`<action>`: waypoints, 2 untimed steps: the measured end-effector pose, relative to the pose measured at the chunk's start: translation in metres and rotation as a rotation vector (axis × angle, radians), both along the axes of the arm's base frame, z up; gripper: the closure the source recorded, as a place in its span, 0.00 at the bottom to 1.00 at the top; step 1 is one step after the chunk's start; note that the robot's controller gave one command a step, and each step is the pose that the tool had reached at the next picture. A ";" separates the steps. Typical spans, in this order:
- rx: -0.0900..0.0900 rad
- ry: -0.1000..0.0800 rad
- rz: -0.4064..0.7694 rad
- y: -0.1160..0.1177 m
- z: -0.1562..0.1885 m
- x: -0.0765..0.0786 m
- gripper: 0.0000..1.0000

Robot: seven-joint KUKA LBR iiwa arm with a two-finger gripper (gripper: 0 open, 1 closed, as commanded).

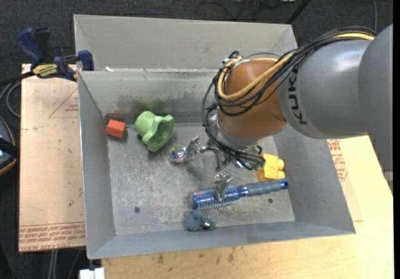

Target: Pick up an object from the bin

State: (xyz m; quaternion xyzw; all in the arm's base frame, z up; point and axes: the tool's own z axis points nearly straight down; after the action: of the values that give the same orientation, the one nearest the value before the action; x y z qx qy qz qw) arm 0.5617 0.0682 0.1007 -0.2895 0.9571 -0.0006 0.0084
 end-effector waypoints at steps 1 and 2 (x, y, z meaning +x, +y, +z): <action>0.000 -0.003 0.004 -0.006 -0.002 -0.013 0.00; 0.000 -0.001 0.046 -0.005 -0.002 -0.017 0.00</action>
Offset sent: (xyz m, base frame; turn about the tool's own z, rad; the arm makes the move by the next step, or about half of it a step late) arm -0.0594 -0.0233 -0.0217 -0.0115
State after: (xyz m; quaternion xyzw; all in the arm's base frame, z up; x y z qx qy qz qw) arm 0.5450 0.0629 0.0985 -0.3116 0.9502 -0.0005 0.0091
